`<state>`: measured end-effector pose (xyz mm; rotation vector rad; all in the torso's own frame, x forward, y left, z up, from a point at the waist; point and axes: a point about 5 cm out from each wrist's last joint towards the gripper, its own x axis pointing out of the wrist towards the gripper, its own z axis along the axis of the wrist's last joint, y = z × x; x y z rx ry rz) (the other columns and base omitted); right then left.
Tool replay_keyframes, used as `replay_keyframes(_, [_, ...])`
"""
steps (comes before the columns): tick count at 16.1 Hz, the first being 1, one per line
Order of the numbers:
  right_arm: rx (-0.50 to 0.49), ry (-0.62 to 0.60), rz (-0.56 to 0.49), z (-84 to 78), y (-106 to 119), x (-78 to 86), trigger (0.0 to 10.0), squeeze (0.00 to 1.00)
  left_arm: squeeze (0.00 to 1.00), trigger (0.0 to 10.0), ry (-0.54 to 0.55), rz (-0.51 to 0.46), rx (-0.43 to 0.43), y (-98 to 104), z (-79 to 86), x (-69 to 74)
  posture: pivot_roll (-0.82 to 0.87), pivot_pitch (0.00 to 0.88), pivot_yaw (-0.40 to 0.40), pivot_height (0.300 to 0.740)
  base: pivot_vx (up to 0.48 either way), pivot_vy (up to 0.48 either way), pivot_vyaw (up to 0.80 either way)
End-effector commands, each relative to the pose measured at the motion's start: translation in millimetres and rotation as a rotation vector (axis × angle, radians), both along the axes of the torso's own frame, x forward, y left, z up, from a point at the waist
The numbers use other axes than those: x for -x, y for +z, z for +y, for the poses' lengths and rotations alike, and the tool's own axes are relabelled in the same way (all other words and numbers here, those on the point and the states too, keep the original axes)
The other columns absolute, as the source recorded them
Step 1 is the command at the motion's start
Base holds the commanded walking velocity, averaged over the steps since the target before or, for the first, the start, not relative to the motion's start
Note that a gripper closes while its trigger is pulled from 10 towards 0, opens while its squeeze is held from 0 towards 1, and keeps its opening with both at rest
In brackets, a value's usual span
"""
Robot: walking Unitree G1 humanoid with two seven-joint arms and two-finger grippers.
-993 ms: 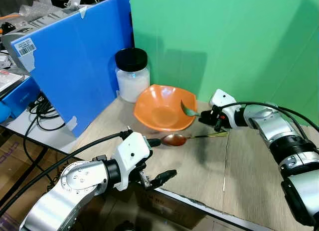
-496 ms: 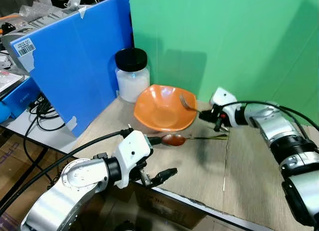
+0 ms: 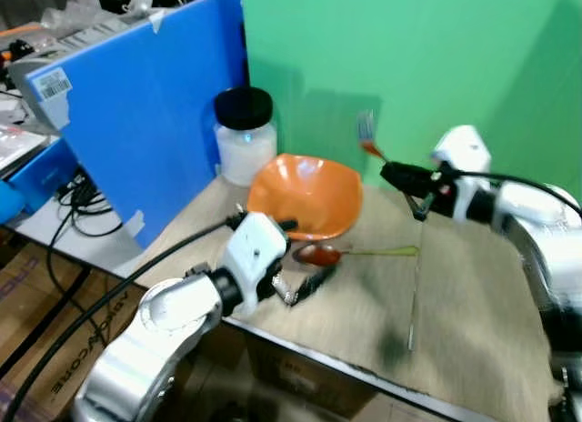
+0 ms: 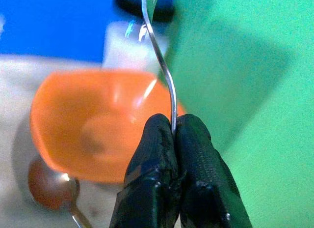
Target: Setting the table
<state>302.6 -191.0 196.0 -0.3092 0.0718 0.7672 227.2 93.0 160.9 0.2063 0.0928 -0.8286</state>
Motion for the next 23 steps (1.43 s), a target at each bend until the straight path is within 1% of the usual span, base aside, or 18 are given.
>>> replay_keyframes(1, [-0.047, -0.040, -0.027, 1.9, 8, 8.7, 2.1, 0.00, 0.00, 10.0, 0.082, -0.021, 0.006, 1, 4.0, -5.8, 0.05, 0.000, 0.024, 0.740, 0.000, 0.000, 0.00])
replay_keyframes(2, [-0.057, -0.091, -0.012, 5.1, 3, 24.1, 10.0, 0.00, 0.00, 10.0, 0.151, -0.029, 0.025, 0, 4.8, -8.4, 0.05, 0.000, 0.023, 0.740, 0.000, 0.000, 0.00])
replay_keyframes(3, [-0.161, -0.174, -0.011, 12.2, -1, 45.3, 10.0, 0.00, 0.00, 10.0, 0.225, -0.033, 0.045, -1, 6.6, -8.8, 0.05, 0.000, 0.026, 0.740, 0.000, 0.000, 0.00])
replay_keyframes(4, [-0.208, -0.214, -0.019, 15.1, -2, 53.8, 10.0, 0.00, 0.00, 10.0, 0.251, -0.038, 0.050, -1, 7.6, -8.8, 0.05, 0.000, 0.027, 0.740, 0.000, 0.000, 0.00])
replay_keyframes(5, [-0.290, -0.336, -0.041, 19.7, -3, 71.5, 10.0, 0.00, 0.00, 10.0, 0.314, -0.050, 0.058, -2, 10.8, -9.7, 0.05, 0.000, 0.035, 0.740, 0.000, 0.000, 0.00])
replay_keyframes(6, [-0.290, -0.393, -0.047, 20.9, -7, 79.0, 10.0, 0.00, 0.00, 10.0, 0.336, -0.052, 0.051, -2, 13.8, -9.6, 0.05, 0.000, 0.037, 0.740, 0.000, 0.000, 0.00])
replay_keyframes(7, [-0.275, -0.440, -0.050, 23.2, -12, 87.5, 10.0, 0.00, 0.00, 10.0, 0.362, -0.056, 0.044, -2, 18.2, -9.3, 0.05, 0.000, 0.042, 0.740, 0.000, 0.000, -0.78])
replay_keyframes(8, [-0.276, -0.457, -0.038, 24.7, -15, 90.9, 10.0, 0.00, 0.00, 10.0, 0.371, -0.061, 0.039, -2, 20.1, -8.7, 0.05, 0.000, 0.044, 0.740, 0.000, 0.000, -0.78])
replay_keyframes(9, [-0.263, -0.512, -0.007, 28.2, -24, 98.8, 10.0, 0.00, 0.00, 10.0, 0.385, -0.068, 0.038, -3, 23.1, -6.8, 0.05, 0.000, 0.051, 0.740, 0.000, 0.000, -0.77])
replay_keyframes(10, [-0.263, -0.559, 0.019, 30.0, -28, 103.1, 10.0, 0.00, 0.00, 10.0, 0.396, -0.070, 0.039, -3, 24.4, -6.1, 0.05, 0.000, 0.054, 0.740, 0.000, 0.000, -0.77])
replay_keyframes(11, [-0.265, -0.572, 0.026, 30.5, -29, 103.8, 10.0, 0.00, 0.00, 10.0, 0.400, -0.071, 0.039, -3, 24.7, -6.2, 0.05, 0.000, 0.054, 0.740, 0.000, 0.000, -0.77])
replay_keyframes(13, [-0.261, -0.595, 0.068, 38.2, -32, 105.3, 10.0, 0.00, 0.00, 10.0, 0.405, -0.082, 0.049, -1, 23.7, -6.5, 0.05, 0.000, 0.058, 0.740, 0.000, 0.000, -0.77])
replay_keyframes(16, [-0.256, -0.645, 0.071, 34.3, -32, 101.4, 10.0, 0.00, 0.00, 10.0, 0.416, -0.091, 0.056, 0, 24.5, -7.9, 0.05, 0.000, 0.051, 0.740, 0.000, 0.000, -0.77])
replay_keyframes(20, [-0.242, -0.661, 0.071, 34.8, -30, 94.7, 10.0, 0.00, 0.00, 10.0, 0.435, -0.098, 0.061, 2, 28.0, -11.6, 0.06, 0.000, 0.036, 0.740, 0.000, 0.000, -0.77])
replay_keyframes(23, [-0.225, -0.637, 0.092, 37.3, -31, 92.1, 10.0, 0.00, 0.00, 10.0, 0.444, -0.097, 0.077, 4, 28.5, -12.2, 0.06, 0.000, 0.031, 0.740, 0.000, 0.000, -0.77])
